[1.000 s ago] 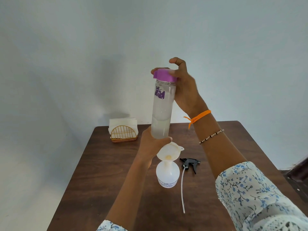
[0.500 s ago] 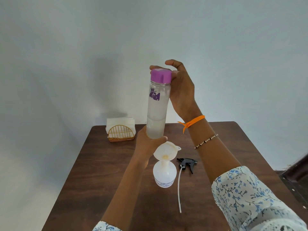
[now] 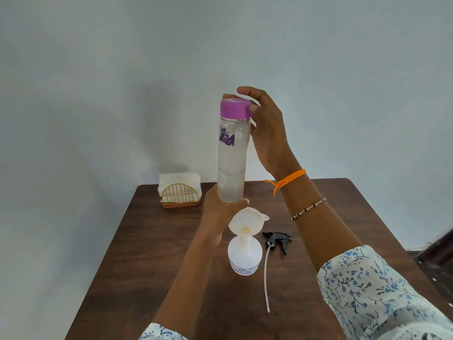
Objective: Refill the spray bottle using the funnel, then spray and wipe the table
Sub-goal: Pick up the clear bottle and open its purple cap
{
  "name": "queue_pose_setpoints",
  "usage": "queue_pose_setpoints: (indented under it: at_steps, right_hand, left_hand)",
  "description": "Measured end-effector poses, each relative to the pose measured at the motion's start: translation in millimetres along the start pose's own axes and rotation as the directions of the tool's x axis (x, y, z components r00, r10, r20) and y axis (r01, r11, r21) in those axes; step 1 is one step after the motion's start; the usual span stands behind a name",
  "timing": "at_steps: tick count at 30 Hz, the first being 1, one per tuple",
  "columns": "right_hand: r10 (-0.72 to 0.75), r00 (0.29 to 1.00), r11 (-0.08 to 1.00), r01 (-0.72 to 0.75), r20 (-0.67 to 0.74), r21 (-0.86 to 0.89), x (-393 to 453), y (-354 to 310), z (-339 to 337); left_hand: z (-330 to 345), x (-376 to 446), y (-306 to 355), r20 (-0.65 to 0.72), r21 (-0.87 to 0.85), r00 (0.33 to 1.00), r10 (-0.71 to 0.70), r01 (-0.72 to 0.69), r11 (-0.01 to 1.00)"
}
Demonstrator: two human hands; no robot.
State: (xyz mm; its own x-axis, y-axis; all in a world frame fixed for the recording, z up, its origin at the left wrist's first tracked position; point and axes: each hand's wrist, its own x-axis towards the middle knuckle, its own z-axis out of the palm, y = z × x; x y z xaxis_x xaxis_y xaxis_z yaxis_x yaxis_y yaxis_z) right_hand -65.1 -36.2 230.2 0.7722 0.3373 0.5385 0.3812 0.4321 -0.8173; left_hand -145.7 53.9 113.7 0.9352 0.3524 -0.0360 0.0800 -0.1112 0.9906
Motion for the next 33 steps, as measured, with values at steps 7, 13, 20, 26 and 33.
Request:
queue_pose_setpoints:
  at_steps: [7, 13, 20, 26, 33]
  right_hand:
    - [-0.020, 0.994, 0.979, -0.003, -0.107, -0.205, 1, 1, 9]
    - [0.020, 1.000, 0.999, -0.021, -0.016, -0.040, -1, -7, 4]
    - [-0.016, 0.993, 0.961, -0.016, -0.113, -0.276, 2, -11, 12]
    - [0.055, 0.997, 0.982, -0.063, -0.050, -0.180, 1, -16, 6]
    - [0.023, 0.989, 0.911, -0.082, -0.147, -0.405, 1, -16, 10]
  left_hand:
    - [2, -3, 1, 0.013, -0.031, 1.000, -0.003, 0.003, 1.000]
    - [5, -2, 2, -0.012, -0.059, 1.000, -0.007, 0.006, 0.998]
    - [9, 1, 0, 0.007, -0.045, 1.000, -0.004, 0.004, 0.999]
    - [10, -1, -2, -0.007, -0.007, 1.000, -0.011, 0.011, 1.000]
    - [13, 0, -2, -0.013, 0.047, 1.000, -0.007, 0.008, 0.999]
